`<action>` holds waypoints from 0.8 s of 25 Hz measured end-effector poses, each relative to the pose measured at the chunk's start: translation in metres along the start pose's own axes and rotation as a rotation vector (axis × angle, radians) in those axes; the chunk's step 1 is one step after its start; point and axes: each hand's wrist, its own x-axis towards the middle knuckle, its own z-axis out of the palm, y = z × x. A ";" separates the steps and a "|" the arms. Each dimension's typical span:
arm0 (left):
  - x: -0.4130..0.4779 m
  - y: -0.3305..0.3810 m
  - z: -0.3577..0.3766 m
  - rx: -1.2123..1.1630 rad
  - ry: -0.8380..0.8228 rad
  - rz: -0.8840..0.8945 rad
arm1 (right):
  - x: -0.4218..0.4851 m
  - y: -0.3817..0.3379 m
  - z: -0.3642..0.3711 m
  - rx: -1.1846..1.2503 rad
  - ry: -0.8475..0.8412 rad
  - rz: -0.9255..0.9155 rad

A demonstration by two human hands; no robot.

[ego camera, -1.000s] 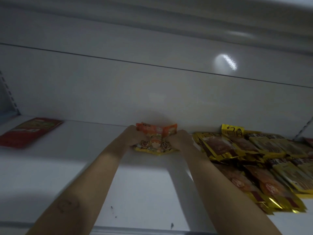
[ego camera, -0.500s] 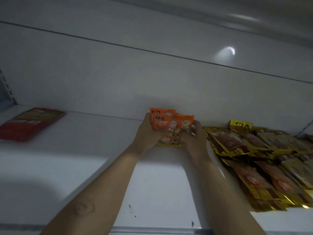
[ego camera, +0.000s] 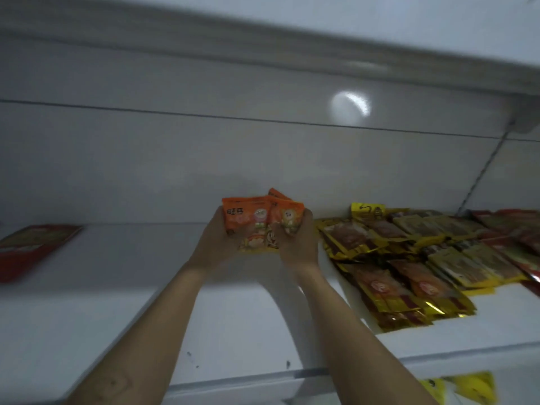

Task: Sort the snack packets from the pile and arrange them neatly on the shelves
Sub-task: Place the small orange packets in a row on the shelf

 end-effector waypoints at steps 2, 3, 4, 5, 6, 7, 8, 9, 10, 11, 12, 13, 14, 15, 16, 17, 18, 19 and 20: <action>-0.008 0.035 0.016 -0.002 0.010 0.049 | 0.006 -0.027 -0.030 0.044 0.044 0.033; -0.012 0.053 0.027 -0.008 0.018 0.070 | 0.007 -0.039 -0.051 0.047 0.060 0.053; -0.018 0.074 0.043 -0.017 0.030 0.091 | 0.003 -0.050 -0.079 0.072 0.067 0.028; -0.025 0.092 0.062 -0.036 0.043 0.106 | -0.003 -0.058 -0.108 0.097 0.077 -0.010; -0.032 0.110 0.085 -0.049 0.043 0.126 | -0.011 -0.066 -0.142 0.097 0.088 -0.042; -0.041 0.127 0.110 -0.056 0.036 0.144 | -0.019 -0.072 -0.176 0.086 0.100 -0.057; -0.052 0.141 0.136 -0.057 0.015 0.164 | -0.029 -0.073 -0.210 0.075 0.114 -0.053; -0.067 0.157 0.174 -0.056 -0.025 0.174 | -0.043 -0.073 -0.256 0.070 0.156 -0.026; -0.081 0.169 0.208 -0.060 -0.063 0.181 | -0.054 -0.070 -0.294 0.067 0.195 0.026; -0.091 0.175 0.232 -0.080 -0.097 0.183 | -0.063 -0.068 -0.320 0.082 0.227 0.089; -0.107 0.185 0.268 -0.109 -0.153 0.181 | -0.078 -0.063 -0.359 0.064 0.280 0.125; -0.120 0.191 0.302 -0.132 -0.198 0.178 | -0.092 -0.059 -0.392 0.038 0.329 0.144; -0.137 0.199 0.339 -0.143 -0.247 0.173 | -0.108 -0.054 -0.430 0.010 0.378 0.159; -0.153 0.207 0.372 -0.156 -0.295 0.157 | -0.123 -0.052 -0.462 -0.001 0.423 0.180; -0.167 0.214 0.402 -0.156 -0.339 0.136 | -0.136 -0.049 -0.491 -0.005 0.460 0.203; -0.180 0.221 0.431 -0.158 -0.382 0.111 | -0.147 -0.048 -0.521 -0.013 0.495 0.222; -0.190 0.225 0.455 -0.160 -0.418 0.092 | -0.155 -0.046 -0.545 -0.042 0.522 0.233; -0.198 0.231 0.479 -0.170 -0.452 0.070 | -0.162 -0.046 -0.570 -0.081 0.549 0.235; -0.203 0.235 0.500 -0.177 -0.472 0.050 | -0.166 -0.043 -0.590 -0.113 0.572 0.235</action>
